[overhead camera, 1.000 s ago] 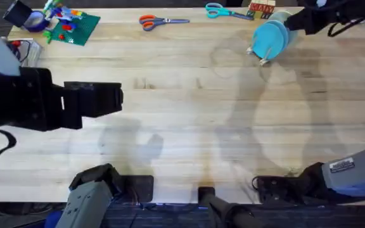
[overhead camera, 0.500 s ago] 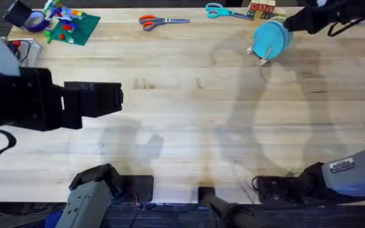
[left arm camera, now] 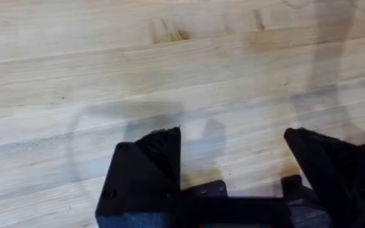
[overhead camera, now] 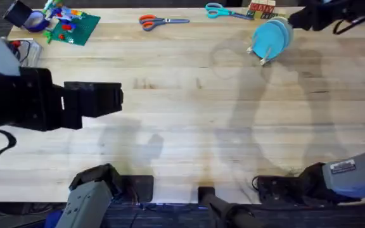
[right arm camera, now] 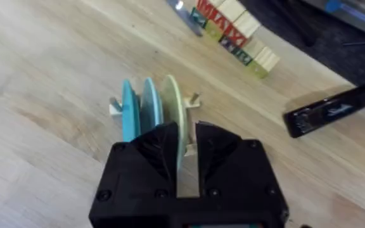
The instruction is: Pick up the plates from the table one by one and place each into a slot on the dish rack.
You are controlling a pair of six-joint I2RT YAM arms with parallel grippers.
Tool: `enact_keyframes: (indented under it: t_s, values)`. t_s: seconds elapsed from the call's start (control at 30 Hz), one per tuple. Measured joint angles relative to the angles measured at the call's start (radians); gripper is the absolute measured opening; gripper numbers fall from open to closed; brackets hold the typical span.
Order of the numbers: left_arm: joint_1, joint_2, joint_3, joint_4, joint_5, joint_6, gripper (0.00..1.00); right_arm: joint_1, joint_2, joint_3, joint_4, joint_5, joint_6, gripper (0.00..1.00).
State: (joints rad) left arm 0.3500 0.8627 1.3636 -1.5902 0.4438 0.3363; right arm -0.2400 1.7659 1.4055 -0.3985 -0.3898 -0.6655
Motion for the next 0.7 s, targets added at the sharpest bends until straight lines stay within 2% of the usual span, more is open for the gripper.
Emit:
enact_keyframes:
  t_s: [0.17, 0.3, 0.33, 0.37, 0.43, 0.47, 0.53, 0.7]
  values:
    - [0.000, 0.000, 0.000, 0.000, 0.000, 0.000, 0.993, -0.022, -0.101, 0.000, -0.003, -0.001, 0.032, 0.249]
    - [0.000, 0.000, 0.000, 0.000, 0.000, 0.000, 0.993, -0.025, -0.172, 0.000, -0.043, -0.021, 0.072, 0.374]
    - [0.000, 0.000, 0.000, 0.000, 0.000, 0.000, 0.993, -0.025, -0.186, 0.000, -0.055, -0.033, 0.083, 0.443]
    - [0.000, 0.000, 0.000, 0.000, 0.000, 0.000, 0.993, -0.025, -0.198, 0.000, -0.066, -0.047, 0.093, 0.555]
    - [0.000, 0.000, 0.000, 0.000, 0.000, 0.000, 0.993, -0.025, -0.227, 0.000, -0.086, -0.081, 0.122, 0.847]
    - [0.000, 0.000, 0.000, 0.000, 0.000, 0.000, 0.993, -0.025, -0.243, 0.000, -0.097, -0.099, 0.134, 0.956]
    - [0.000, 0.000, 0.000, 0.000, 0.000, 0.000, 0.992, -0.025, -0.278, 0.000, -0.130, -0.135, 0.166, 0.990]
    - [0.000, 0.000, 0.000, 0.000, 0.000, 0.000, 0.993, -0.013, -0.378, 0.000, -0.243, -0.183, 0.204, 0.992]
